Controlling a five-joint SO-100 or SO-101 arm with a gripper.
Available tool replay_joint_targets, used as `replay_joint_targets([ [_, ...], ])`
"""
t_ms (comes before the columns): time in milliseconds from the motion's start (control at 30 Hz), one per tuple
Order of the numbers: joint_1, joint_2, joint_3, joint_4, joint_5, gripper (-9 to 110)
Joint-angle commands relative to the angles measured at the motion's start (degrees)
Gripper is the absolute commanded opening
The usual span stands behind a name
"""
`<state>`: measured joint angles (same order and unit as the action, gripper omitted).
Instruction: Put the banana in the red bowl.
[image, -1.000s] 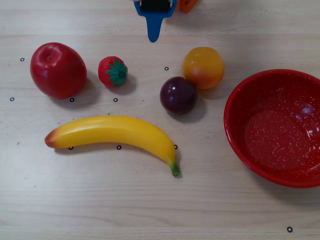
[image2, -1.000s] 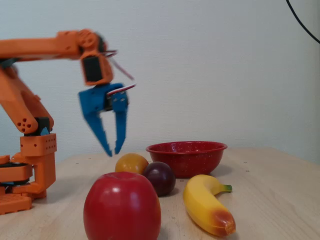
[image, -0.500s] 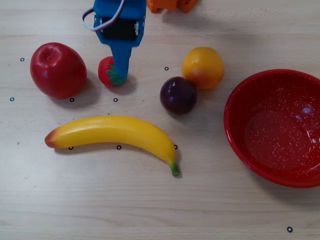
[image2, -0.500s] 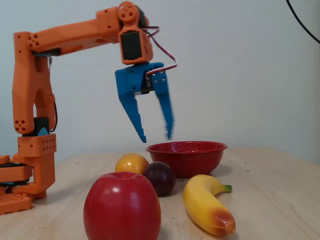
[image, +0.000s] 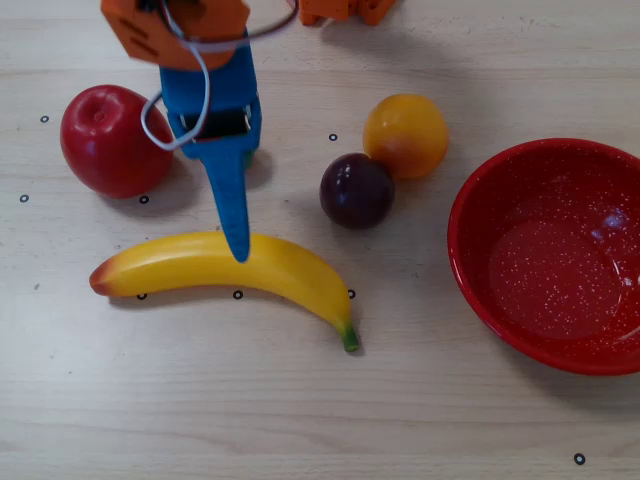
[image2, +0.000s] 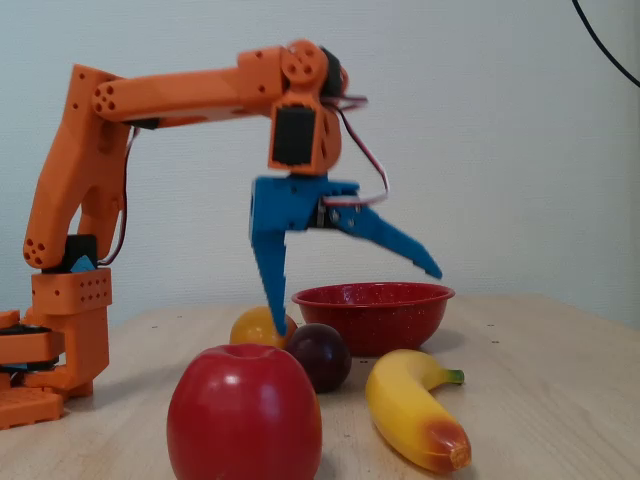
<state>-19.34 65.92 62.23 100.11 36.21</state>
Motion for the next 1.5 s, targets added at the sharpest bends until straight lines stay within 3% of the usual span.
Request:
replay_joint_targets([
  [0,-1.41,1.93,-6.33,0.09,1.41,69],
  [333,0.97,-8.17,-14.06,-2.64,-1.76,78],
  [1467,3.60,-20.30,-21.45,-5.45,-4.92,77],
])
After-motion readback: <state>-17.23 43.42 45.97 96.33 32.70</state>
